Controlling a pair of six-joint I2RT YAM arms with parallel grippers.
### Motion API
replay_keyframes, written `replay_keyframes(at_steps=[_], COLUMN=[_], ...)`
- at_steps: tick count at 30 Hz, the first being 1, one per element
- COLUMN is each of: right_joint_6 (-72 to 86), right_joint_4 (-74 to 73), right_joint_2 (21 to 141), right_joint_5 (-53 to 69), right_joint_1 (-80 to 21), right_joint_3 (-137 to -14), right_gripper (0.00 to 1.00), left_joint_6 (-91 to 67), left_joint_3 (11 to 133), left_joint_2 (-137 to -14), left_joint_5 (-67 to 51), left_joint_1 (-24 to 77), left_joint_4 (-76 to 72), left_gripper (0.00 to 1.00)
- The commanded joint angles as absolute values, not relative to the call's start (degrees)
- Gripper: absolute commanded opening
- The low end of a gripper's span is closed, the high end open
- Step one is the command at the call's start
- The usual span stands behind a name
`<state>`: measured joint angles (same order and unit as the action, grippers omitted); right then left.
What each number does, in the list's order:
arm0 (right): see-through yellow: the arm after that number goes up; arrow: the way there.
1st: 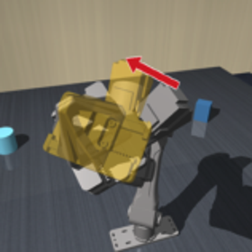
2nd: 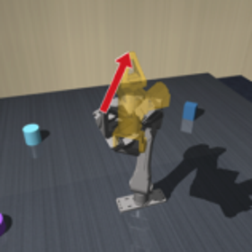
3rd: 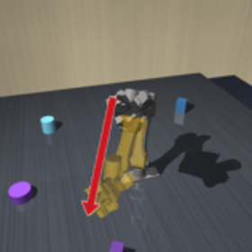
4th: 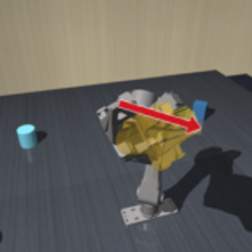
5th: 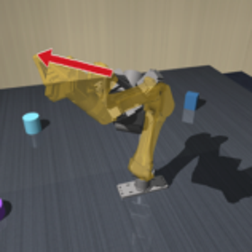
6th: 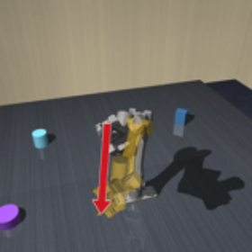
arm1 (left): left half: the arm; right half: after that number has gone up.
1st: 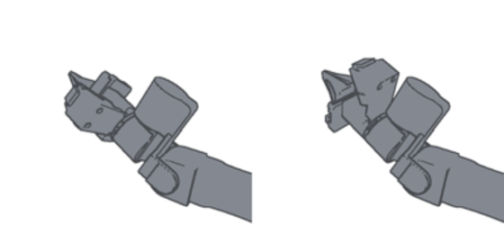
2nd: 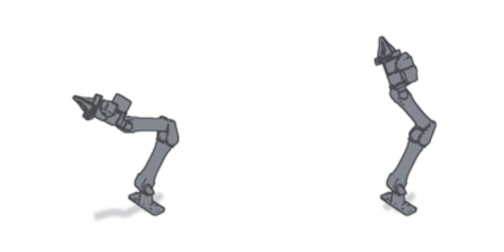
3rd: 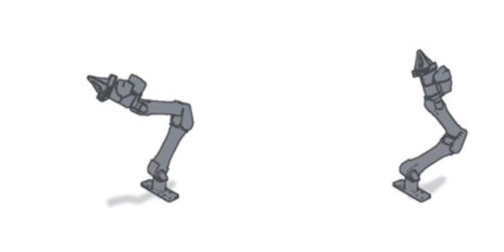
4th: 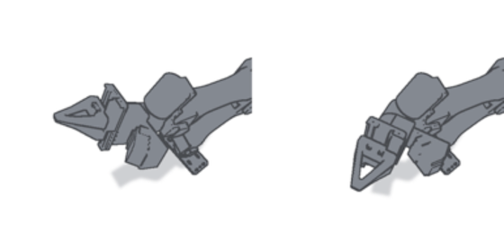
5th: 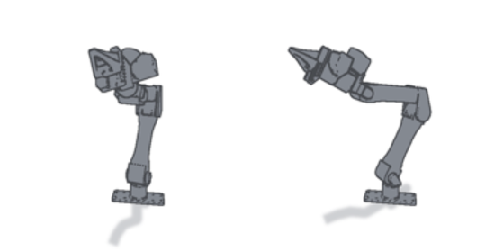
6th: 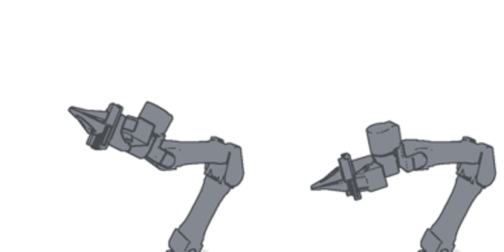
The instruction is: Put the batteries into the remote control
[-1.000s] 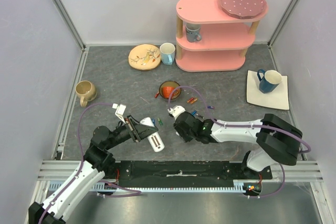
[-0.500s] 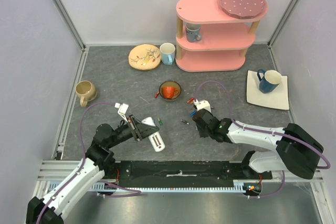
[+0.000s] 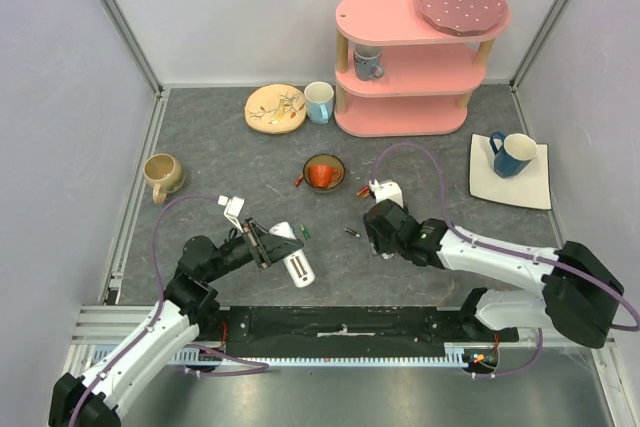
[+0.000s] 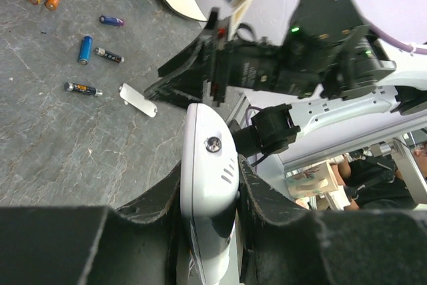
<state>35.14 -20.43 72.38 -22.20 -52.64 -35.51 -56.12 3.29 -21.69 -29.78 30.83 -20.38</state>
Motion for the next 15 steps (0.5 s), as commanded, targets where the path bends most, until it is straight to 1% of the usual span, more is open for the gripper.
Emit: replay_keyframes(at_steps=[1, 5, 6, 8, 11, 15], right_joint_6=[32.4, 28.1, 27.1, 26.5, 26.6, 27.2], right_joint_4=[-21.4, -17.0, -16.4, -15.3, -13.5, -10.5], right_joint_2=[67.9, 71.1, 72.9, 74.5, 75.1, 72.8], right_joint_5=[-26.4, -23.8, -23.2, -22.2, -22.3, -25.4], right_joint_1=[-52.6, -52.6, -52.6, -52.6, -52.6, -52.6], right_joint_3=[-42.2, -43.4, -43.9, -44.5, -45.0, -43.4], right_gripper=[0.66, 0.65, 0.63, 0.62, 0.61, 0.63], left_joint_6=[-58.2, -63.9, -65.2, -67.1, -65.1, -63.1], left_joint_3=[1.9, -3.0, -5.7, -7.3, -6.8, -5.5], left_joint_2=[-21.6, -21.5, -21.2, -20.5, -18.5, -16.4], left_joint_5=[-26.4, -20.7, -19.6, -17.2, -17.5, -18.5], left_joint_1=[30.5, 30.5, 30.5, 30.5, 30.5, 30.5], left_joint_4=[-24.0, -31.4, -35.6, -38.2, -36.0, -32.8], left_gripper=[0.02, 0.02, 0.02, 0.02, 0.02, 0.02])
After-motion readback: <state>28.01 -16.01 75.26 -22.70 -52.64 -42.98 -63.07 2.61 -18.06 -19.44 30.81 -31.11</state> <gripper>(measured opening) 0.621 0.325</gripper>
